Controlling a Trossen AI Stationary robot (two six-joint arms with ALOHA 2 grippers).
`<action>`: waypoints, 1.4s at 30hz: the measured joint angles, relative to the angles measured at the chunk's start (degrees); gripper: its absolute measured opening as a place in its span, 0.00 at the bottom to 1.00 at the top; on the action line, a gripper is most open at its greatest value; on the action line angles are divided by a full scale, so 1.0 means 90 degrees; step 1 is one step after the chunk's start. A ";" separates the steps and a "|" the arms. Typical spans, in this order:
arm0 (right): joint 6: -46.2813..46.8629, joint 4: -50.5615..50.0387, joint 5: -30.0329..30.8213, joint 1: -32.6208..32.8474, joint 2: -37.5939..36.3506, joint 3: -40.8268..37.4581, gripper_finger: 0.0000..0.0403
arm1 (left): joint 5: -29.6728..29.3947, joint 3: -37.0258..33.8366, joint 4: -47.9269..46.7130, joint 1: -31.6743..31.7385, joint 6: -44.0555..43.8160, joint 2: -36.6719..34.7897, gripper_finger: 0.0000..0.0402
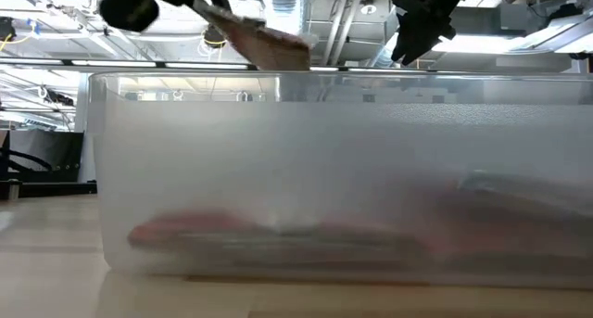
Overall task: Sort popcorn bags into baskets
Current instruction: Put the red popcorn bag into the white bin
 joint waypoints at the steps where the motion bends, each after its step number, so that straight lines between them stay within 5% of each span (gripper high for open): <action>1: -0.0040 0.0003 -0.0005 0.0002 0.0000 0.0000 0.63 | -0.0129 0.0000 0.0115 -0.0208 -0.0249 0.0116 0.00; 8: -0.0142 0.0000 -0.0005 0.0002 0.0000 0.0000 0.63 | -0.0469 -0.0002 0.0687 -0.1039 -0.1605 0.1055 0.00; 17: -0.0166 -0.0029 -0.0007 0.0002 -0.0002 0.0000 0.63 | -0.0010 0.0000 0.1784 -0.1139 -0.1734 0.2026 0.00; 35: -0.0488 -0.0051 -0.0010 0.0000 -0.0002 0.0000 0.63 | 0.0354 0.0000 0.1673 -0.1157 -0.1979 0.2158 0.01; 42: -0.0522 -0.0051 -0.0010 0.0000 -0.0002 0.0000 0.63 | 0.0471 0.0002 0.1615 -0.1093 -0.1977 0.2156 0.22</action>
